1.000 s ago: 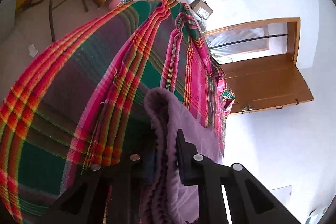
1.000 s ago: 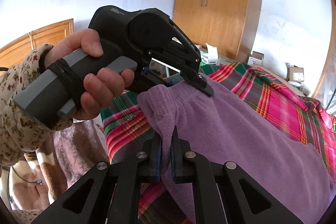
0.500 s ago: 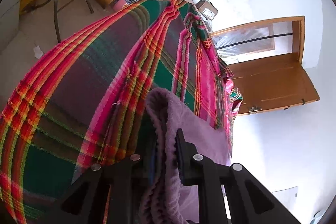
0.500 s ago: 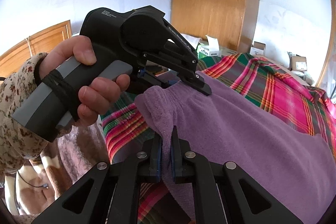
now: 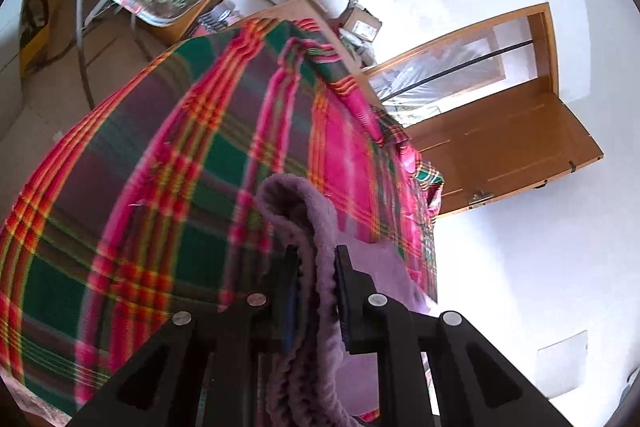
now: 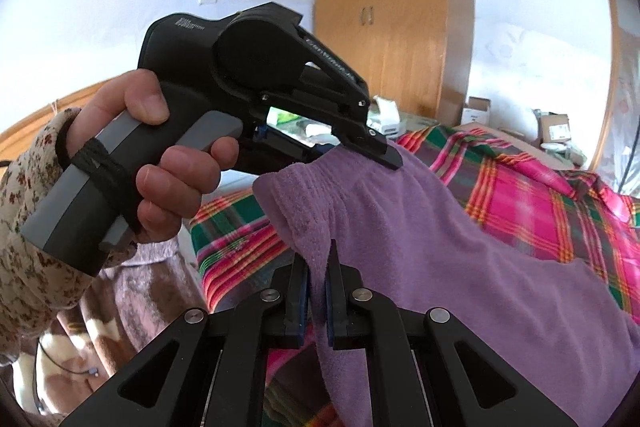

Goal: Fold clothes

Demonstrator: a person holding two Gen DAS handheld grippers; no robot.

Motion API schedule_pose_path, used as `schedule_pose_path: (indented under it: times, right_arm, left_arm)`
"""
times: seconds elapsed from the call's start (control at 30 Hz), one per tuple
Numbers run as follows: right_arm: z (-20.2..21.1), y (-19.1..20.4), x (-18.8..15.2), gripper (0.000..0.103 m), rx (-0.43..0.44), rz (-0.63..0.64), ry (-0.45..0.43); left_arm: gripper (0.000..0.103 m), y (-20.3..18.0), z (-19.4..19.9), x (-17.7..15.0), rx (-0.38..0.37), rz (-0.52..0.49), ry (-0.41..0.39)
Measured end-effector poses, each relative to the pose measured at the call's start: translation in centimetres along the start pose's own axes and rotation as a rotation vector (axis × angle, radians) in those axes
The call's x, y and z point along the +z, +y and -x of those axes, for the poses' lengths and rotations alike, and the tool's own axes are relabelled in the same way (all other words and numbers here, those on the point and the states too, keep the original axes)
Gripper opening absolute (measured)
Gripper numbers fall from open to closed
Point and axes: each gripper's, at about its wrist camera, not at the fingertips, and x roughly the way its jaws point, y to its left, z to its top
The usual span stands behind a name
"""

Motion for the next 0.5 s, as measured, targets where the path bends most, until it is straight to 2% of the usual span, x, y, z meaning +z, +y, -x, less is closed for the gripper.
schedule_pose_path:
  times: [0.5]
  right_arm:
    - [6.2, -5.5, -0.3, 0.007, -0.065, -0.17, -0.109]
  left_arm:
    - [0.017, -8.2, -3.5, -0.7, -0.077, -0.125, 0.065]
